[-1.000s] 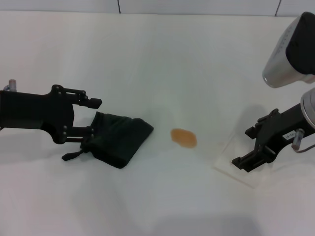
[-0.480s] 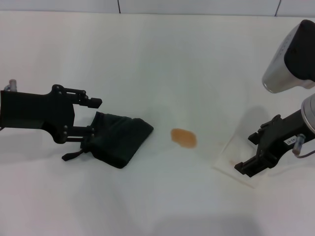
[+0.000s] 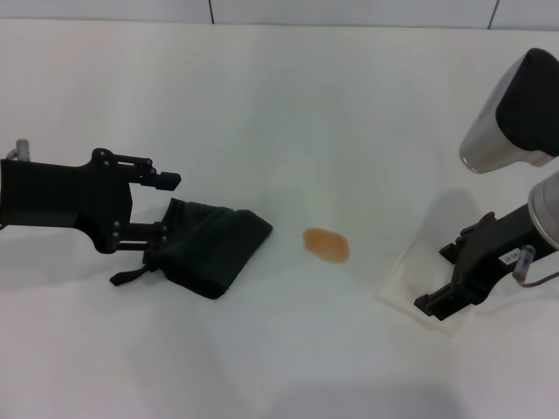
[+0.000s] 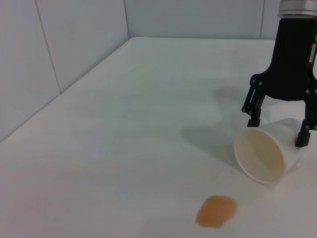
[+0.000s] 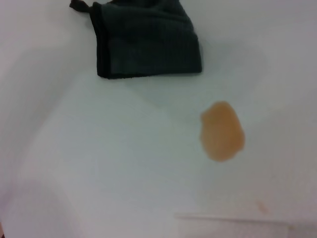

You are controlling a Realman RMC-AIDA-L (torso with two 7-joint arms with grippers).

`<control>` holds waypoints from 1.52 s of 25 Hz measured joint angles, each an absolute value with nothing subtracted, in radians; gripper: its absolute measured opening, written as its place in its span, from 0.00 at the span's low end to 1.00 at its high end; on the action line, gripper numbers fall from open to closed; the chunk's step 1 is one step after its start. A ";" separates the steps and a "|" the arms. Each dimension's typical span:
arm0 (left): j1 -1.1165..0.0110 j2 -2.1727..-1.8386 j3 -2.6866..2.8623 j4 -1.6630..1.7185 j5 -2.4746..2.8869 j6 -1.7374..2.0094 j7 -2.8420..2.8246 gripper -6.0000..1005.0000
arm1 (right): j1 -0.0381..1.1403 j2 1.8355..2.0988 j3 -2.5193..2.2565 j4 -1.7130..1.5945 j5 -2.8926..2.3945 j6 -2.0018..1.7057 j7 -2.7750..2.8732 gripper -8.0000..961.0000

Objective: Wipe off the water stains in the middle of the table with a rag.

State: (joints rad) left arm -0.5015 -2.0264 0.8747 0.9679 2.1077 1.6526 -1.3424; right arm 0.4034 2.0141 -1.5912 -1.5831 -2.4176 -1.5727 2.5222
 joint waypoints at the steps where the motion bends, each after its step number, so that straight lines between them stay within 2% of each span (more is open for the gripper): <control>1: -0.502 -2.026 0.874 0.968 2.108 1.652 -1.342 0.62 | 0.405 2.014 -1.597 -1.574 -2.418 -1.564 2.522 0.81; 38: -0.499 -2.033 0.874 0.965 2.108 1.643 -1.342 0.62 | 0.414 2.014 -1.614 -1.534 -2.417 -1.546 2.523 0.78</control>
State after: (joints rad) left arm -0.4985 -2.0327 0.8743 0.9648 2.1077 1.6428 -1.3422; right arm 0.4142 2.0141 -1.6136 -1.5344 -2.4168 -1.5461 2.5235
